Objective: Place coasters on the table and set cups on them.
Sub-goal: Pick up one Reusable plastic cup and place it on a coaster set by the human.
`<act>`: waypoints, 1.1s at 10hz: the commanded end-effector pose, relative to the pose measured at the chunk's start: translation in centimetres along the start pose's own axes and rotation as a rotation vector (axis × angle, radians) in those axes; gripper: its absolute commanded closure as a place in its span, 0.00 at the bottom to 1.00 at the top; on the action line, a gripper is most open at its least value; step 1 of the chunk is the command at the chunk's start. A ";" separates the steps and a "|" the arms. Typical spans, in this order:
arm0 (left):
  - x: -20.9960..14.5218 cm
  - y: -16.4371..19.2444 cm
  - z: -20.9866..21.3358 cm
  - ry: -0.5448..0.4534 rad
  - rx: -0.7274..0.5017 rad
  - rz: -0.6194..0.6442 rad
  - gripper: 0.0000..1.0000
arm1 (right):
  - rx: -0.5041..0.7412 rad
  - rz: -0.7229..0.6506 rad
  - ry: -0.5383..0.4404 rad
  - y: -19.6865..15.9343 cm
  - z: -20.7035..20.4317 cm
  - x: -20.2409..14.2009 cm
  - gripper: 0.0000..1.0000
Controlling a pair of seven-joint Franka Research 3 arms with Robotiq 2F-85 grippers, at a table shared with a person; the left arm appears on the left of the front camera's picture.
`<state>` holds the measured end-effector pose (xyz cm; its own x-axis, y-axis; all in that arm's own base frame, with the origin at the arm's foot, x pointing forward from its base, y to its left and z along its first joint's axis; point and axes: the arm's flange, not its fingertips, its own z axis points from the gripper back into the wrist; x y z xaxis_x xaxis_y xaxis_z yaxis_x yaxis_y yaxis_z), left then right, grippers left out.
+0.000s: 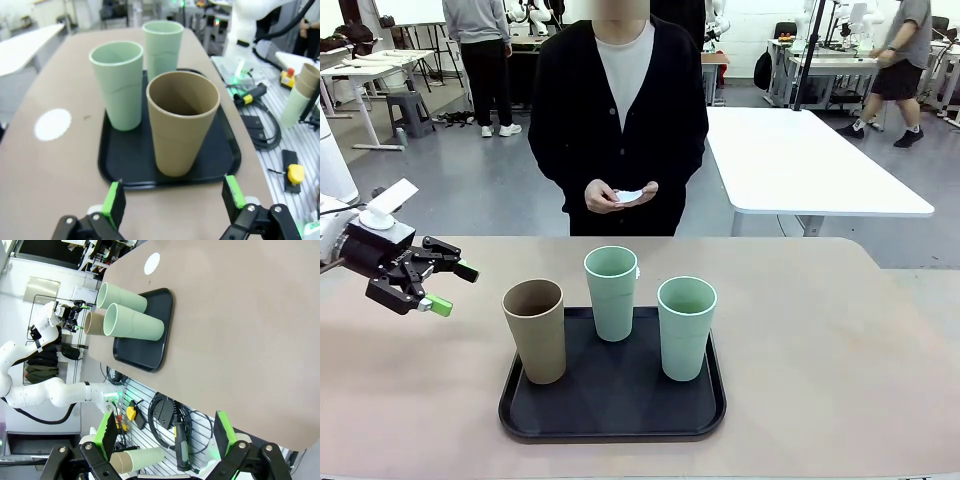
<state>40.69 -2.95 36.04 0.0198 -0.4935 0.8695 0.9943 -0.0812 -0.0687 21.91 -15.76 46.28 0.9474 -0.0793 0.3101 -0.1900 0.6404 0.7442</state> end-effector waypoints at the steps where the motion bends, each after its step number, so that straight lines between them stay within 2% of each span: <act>1: 0.0 0.0 0.0 0.001 0.000 -0.001 0.00 | 0.022 0.014 -0.006 -0.1 0.0 0.1 0.00; 4: -1.8 1.0 -0.5 -0.041 0.007 -0.099 0.00 | 0.022 0.014 -0.006 -0.1 0.0 0.1 0.00; 11: -4.7 1.6 -6.0 -0.197 0.017 -0.161 0.00 | 0.022 0.014 -0.006 -0.1 0.0 0.1 0.00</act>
<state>41.47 -5.49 29.83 -0.0898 -0.3368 0.9373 0.9909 -0.1248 0.0500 21.91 -15.76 46.28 0.9474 -0.0792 0.3100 -0.1900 0.6404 0.7442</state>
